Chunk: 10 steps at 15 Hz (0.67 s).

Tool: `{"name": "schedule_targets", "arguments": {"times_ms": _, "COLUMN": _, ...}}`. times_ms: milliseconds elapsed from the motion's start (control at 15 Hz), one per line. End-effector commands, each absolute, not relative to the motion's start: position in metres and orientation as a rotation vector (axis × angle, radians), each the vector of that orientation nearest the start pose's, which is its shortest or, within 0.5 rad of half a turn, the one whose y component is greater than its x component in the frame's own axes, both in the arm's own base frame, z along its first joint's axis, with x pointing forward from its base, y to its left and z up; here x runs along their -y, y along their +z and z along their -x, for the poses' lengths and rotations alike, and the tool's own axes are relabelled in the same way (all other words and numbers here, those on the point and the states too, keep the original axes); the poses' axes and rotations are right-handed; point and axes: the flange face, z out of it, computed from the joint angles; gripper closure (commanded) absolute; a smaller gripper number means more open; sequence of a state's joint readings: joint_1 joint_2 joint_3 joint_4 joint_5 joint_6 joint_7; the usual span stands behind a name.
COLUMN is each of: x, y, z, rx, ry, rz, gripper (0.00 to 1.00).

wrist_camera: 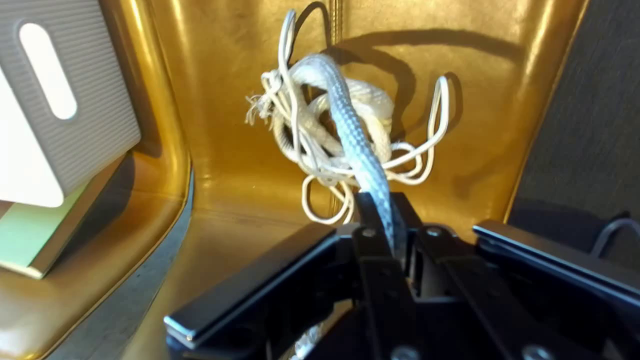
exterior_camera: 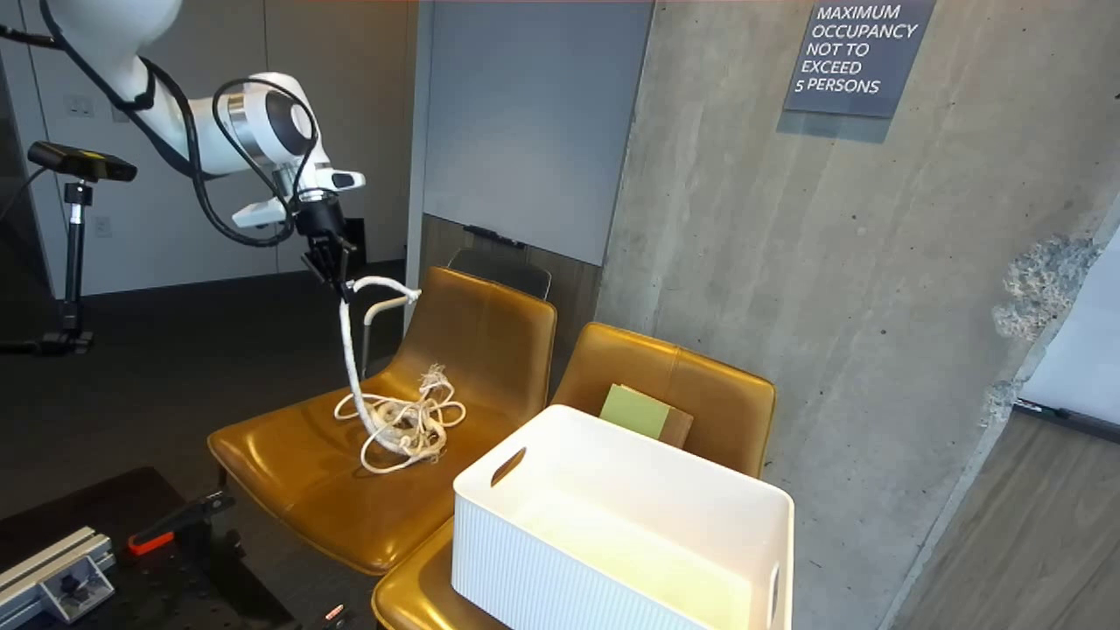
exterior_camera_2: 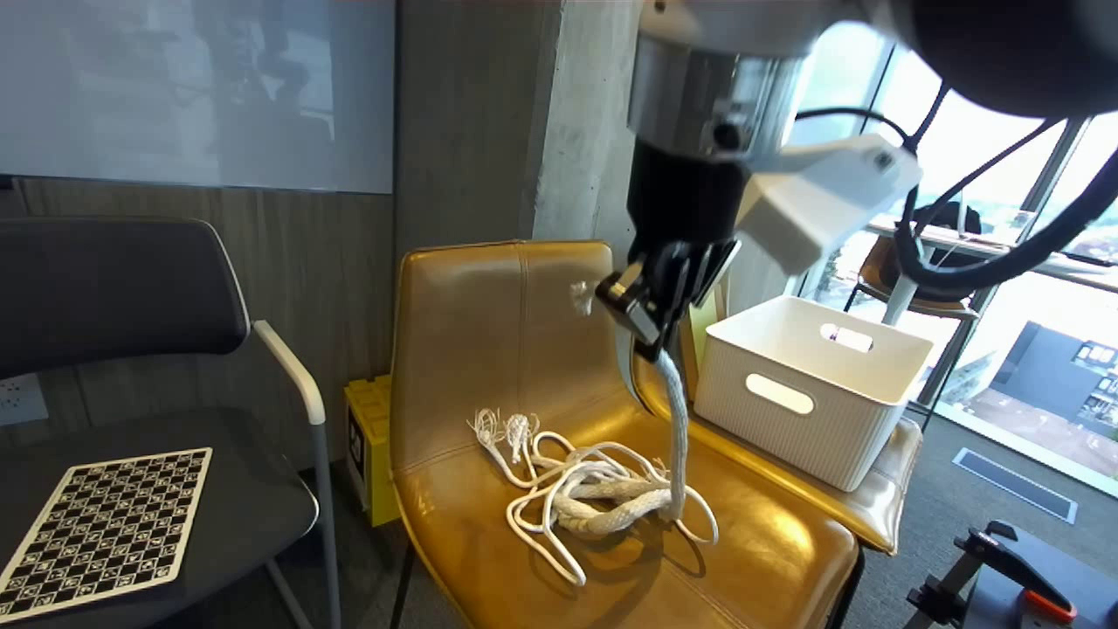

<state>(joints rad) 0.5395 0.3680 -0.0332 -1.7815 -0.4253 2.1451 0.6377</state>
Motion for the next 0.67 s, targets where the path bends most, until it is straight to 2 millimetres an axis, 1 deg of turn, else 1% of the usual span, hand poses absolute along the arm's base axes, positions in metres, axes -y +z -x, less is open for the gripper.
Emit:
{"name": "schedule_targets", "arguments": {"times_ms": 0, "x": -0.286, "y": 0.45, "z": -0.554, "rx": 0.051, "ry": -0.543, "rz": 3.43, "gripper": 0.97}}
{"name": "schedule_targets", "arguments": {"times_ms": 200, "x": -0.265, "y": 0.533, "z": -0.547, "rx": -0.071, "ry": -0.651, "rz": 3.403, "gripper": 0.97}}
{"name": "schedule_targets", "arguments": {"times_ms": 467, "x": -0.221, "y": 0.642, "z": -0.545, "rx": -0.211, "ry": -0.741, "rz": 3.347, "gripper": 0.97}}
{"name": "schedule_targets", "arguments": {"times_ms": 600, "x": -0.2, "y": 0.695, "z": -0.542, "rx": -0.249, "ry": -0.807, "rz": 3.317, "gripper": 0.97}}
